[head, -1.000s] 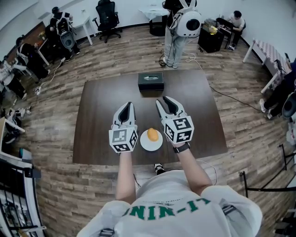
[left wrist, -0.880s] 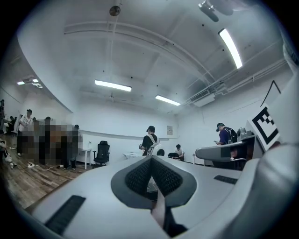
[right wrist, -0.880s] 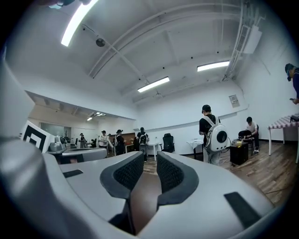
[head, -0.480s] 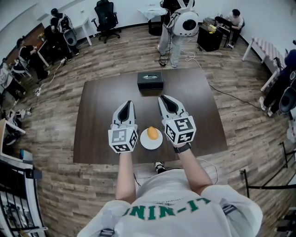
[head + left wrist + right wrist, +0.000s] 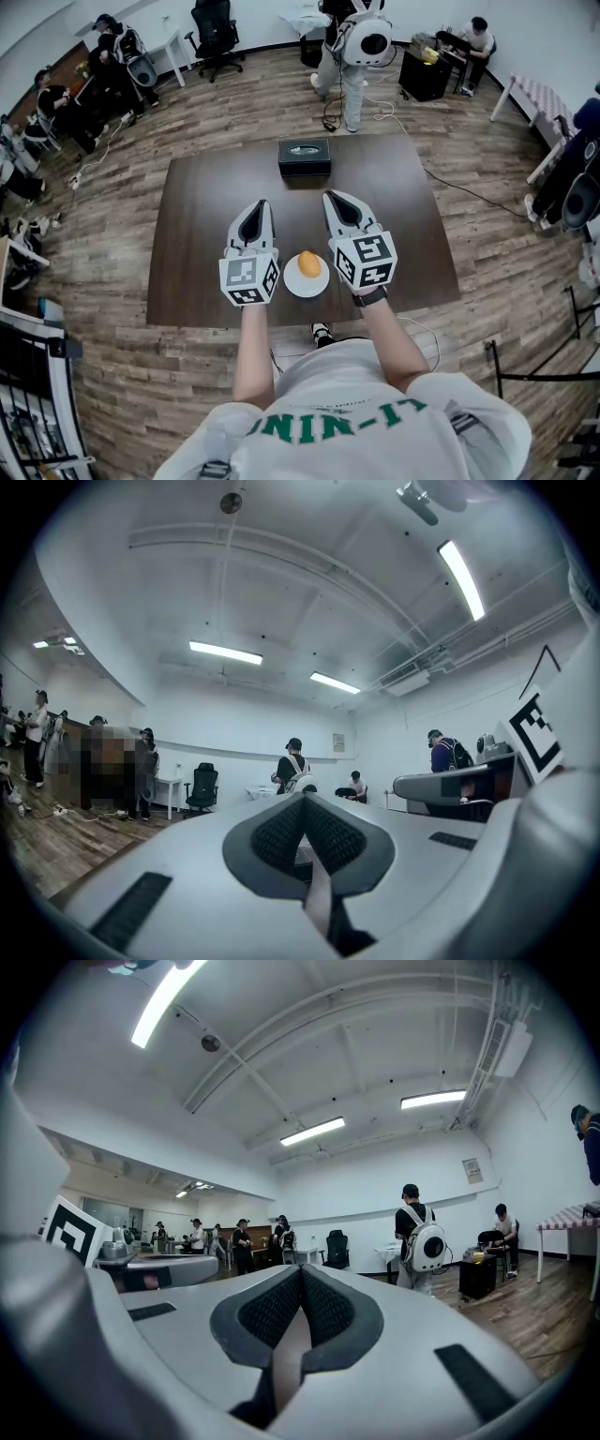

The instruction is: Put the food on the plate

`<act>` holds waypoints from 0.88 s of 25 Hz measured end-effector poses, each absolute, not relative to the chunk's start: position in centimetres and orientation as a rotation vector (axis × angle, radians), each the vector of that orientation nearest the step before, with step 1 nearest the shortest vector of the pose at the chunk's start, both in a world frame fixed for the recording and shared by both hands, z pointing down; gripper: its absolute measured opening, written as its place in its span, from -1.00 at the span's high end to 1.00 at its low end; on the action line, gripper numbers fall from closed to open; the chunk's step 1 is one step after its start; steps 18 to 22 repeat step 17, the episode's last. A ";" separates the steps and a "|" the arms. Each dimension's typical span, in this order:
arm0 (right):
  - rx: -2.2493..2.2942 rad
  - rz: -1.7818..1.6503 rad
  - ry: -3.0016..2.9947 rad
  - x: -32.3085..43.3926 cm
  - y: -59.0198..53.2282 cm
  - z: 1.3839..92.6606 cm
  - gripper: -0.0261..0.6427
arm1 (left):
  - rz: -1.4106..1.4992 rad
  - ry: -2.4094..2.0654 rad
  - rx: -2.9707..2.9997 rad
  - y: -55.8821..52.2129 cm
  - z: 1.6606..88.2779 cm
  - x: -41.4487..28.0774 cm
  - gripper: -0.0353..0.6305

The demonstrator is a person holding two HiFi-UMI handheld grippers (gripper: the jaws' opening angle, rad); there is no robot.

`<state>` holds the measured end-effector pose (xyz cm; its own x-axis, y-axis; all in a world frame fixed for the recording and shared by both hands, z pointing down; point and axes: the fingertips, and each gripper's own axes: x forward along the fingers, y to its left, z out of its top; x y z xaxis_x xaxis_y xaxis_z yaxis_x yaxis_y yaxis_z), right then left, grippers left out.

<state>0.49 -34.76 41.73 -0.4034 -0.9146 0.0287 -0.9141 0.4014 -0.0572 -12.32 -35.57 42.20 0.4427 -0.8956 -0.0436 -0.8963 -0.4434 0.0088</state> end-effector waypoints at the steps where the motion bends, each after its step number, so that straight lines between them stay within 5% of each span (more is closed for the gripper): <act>1: -1.715 -0.101 2.624 0.4 -34.8 41.8 0.87 | 0.065 1.649 -2.654 -35.6 42.2 -12.4 0.86; 22: -1.700 -0.138 2.687 -1.7 -34.5 43.0 0.87 | 0.044 1.701 -2.652 -35.2 43.1 -14.6 0.86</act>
